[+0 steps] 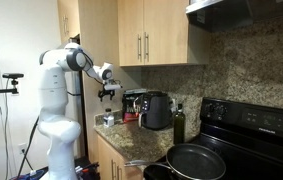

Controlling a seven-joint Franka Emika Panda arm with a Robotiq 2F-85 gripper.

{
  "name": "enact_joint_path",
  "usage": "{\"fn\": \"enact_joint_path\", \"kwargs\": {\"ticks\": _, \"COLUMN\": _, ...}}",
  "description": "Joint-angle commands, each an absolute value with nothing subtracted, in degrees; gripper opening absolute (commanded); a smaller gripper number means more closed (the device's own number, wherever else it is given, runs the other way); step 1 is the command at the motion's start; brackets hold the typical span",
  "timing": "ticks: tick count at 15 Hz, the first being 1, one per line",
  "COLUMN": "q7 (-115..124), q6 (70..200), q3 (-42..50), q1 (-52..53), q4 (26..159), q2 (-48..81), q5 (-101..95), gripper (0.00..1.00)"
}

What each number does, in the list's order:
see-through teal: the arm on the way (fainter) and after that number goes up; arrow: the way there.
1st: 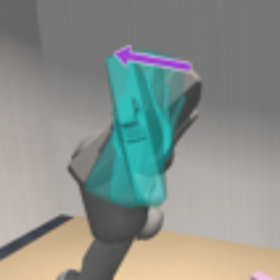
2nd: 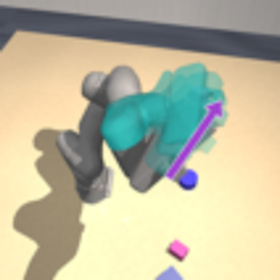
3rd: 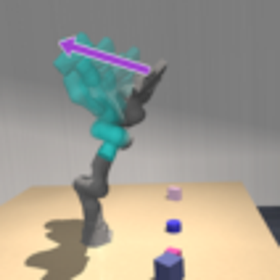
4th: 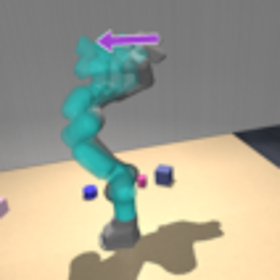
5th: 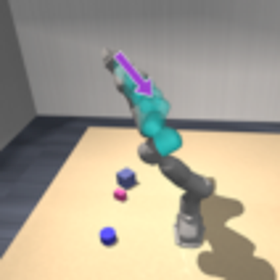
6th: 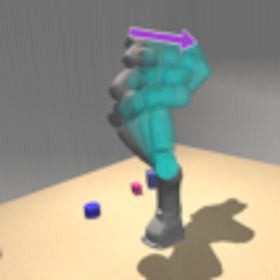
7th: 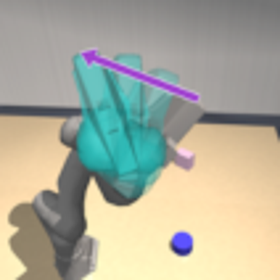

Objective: Place the container next to the stove

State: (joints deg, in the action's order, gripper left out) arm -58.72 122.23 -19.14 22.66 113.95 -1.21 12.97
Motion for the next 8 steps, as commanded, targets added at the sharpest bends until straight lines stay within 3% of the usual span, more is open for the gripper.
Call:
{"fn": "enact_joint_path", "kwargs": {"ticks": 1, "q7": -57.74, "q6": 125.92, "q3": -19.87, "q1": 21.86, "q4": 113.29, "q2": 0.99, "q5": 12.89, "gripper": 1.0}}
{"fn": "enact_joint_path", "kwargs": {"ticks": 8, "q7": -54.62, "q6": 130.43, "q3": -20.35, "q1": 21.48, "q4": 109.62, "q2": 10.46, "q5": 12.47, "gripper": 1.0}}
